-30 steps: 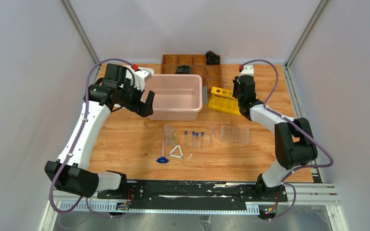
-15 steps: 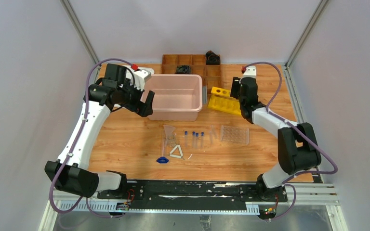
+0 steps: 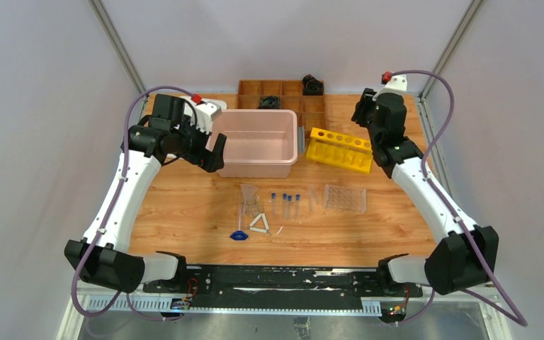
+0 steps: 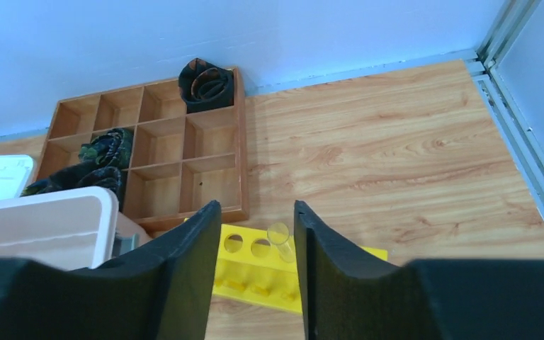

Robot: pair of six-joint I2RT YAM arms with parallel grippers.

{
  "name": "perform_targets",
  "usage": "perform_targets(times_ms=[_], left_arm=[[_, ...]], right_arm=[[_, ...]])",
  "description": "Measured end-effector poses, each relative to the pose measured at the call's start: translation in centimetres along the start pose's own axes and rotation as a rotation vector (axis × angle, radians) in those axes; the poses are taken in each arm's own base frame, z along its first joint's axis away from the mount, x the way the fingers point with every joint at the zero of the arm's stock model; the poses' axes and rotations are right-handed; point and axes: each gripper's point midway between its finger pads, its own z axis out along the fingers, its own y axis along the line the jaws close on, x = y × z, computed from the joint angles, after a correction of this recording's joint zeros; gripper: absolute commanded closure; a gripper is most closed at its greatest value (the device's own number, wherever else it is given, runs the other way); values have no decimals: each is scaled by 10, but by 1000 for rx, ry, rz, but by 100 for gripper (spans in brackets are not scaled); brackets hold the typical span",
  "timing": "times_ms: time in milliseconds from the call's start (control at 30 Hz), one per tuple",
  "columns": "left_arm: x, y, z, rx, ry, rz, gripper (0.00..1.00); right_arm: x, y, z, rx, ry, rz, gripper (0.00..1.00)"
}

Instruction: Organize the chemistry lab equipment

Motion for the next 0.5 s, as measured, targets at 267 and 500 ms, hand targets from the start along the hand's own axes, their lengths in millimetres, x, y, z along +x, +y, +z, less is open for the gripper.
perform_targets(times_ms=[267, 500], left_arm=[[0, 0, -1, 0, -2, 0, 0], [0, 0, -1, 0, -2, 0, 0]], right_arm=[[-1, 23, -43, -59, 114, 71, 66], [125, 109, -81, -258, 468, -57, 77]])
